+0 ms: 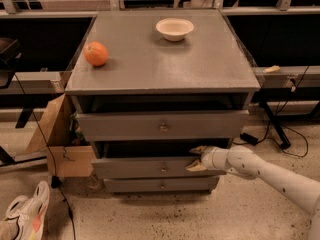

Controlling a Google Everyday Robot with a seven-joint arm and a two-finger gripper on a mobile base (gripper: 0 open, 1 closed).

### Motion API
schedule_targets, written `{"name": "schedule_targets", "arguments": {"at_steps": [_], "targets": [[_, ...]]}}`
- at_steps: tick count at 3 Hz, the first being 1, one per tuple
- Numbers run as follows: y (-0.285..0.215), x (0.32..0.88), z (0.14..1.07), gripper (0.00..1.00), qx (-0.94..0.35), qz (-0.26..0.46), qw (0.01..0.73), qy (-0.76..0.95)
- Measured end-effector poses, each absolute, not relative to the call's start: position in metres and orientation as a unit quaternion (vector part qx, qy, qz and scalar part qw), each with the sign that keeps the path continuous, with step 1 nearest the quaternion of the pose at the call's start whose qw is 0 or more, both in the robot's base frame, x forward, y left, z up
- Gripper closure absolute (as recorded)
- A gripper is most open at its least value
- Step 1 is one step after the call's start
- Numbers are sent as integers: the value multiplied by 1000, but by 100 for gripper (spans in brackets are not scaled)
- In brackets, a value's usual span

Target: Close middle drawer

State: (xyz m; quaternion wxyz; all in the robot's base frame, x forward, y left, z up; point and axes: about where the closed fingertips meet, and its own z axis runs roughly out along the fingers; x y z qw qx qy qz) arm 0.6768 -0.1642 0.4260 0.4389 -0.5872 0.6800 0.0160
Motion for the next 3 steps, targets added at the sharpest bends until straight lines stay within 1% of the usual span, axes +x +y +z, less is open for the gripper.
{"name": "schedule_targets", "arguments": {"at_steps": [1, 2, 3], "targets": [[-164, 676, 426, 93, -587, 16, 439, 680], [-163, 682, 429, 100, -586, 9, 451, 673], [-162, 685, 431, 100, -586, 6, 457, 669]]}}
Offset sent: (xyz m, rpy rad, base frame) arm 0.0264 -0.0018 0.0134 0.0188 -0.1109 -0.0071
